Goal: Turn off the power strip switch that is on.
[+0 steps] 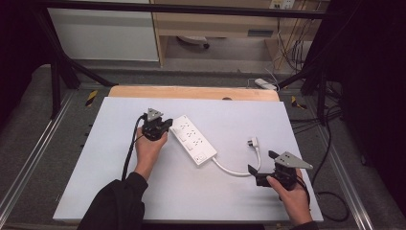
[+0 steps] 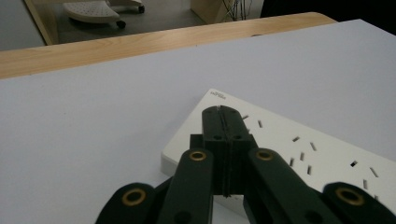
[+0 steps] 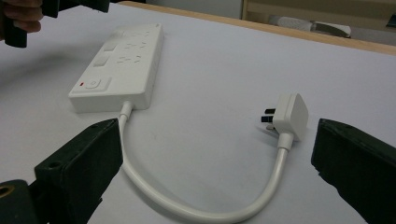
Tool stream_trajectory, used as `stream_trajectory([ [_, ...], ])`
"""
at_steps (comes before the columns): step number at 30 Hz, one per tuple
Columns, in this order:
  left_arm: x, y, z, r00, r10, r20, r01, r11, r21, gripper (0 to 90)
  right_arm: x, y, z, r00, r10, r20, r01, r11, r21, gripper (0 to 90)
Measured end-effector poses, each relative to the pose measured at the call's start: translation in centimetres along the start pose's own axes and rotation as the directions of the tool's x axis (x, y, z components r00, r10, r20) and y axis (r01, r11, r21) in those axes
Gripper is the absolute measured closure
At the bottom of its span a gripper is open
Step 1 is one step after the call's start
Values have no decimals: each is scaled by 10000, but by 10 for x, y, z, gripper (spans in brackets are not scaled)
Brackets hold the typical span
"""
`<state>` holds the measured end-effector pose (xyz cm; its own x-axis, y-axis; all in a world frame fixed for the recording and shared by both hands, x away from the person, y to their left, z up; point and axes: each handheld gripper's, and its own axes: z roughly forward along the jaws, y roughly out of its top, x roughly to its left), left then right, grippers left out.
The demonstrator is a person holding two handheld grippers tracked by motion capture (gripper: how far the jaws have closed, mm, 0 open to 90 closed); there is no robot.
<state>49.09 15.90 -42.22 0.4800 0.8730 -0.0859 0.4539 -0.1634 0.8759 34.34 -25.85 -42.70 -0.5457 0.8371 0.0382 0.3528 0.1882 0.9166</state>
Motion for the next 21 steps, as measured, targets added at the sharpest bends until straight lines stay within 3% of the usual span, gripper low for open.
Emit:
stream_trajectory([
  [21,-4,-4,9,9999,133,-29,-132,9996,244,900,-1,0,0,10000,22,4,-22,10000,-33,25],
])
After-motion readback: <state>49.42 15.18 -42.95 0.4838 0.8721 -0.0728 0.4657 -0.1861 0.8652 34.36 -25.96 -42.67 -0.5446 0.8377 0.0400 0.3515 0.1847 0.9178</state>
